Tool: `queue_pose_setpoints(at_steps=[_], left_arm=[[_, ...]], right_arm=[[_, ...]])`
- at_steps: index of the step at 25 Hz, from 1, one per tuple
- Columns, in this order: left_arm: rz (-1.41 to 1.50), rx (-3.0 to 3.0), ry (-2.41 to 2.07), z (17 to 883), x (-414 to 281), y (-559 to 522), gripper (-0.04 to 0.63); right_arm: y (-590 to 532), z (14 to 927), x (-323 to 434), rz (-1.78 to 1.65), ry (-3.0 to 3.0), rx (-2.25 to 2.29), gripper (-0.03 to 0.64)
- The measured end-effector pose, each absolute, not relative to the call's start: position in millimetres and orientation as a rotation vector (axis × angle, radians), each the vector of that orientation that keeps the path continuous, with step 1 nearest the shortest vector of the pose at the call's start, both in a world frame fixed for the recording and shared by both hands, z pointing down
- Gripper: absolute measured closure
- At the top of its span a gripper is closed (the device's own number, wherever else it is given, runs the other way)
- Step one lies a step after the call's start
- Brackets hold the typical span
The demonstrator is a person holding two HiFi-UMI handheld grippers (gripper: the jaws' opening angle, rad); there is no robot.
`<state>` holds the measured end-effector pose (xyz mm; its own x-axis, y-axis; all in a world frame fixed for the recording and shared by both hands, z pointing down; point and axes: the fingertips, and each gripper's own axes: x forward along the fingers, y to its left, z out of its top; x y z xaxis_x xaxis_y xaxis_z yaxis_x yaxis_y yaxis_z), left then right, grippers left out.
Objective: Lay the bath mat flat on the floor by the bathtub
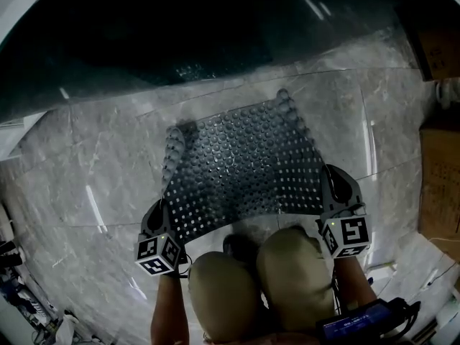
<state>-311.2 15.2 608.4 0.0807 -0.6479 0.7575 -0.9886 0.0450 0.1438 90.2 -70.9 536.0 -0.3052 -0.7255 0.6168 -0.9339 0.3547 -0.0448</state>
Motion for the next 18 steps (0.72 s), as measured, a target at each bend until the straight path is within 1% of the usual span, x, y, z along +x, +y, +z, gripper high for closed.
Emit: queue_pose_setpoints(at_steps=[18], left_arm=[[0.643, 1.637, -1.646, 634.7, -320.9, 23.7, 0.558]], right_arm=[[-73.9, 549.8, 105.9, 0.529, -2.111, 1.463, 0.586]])
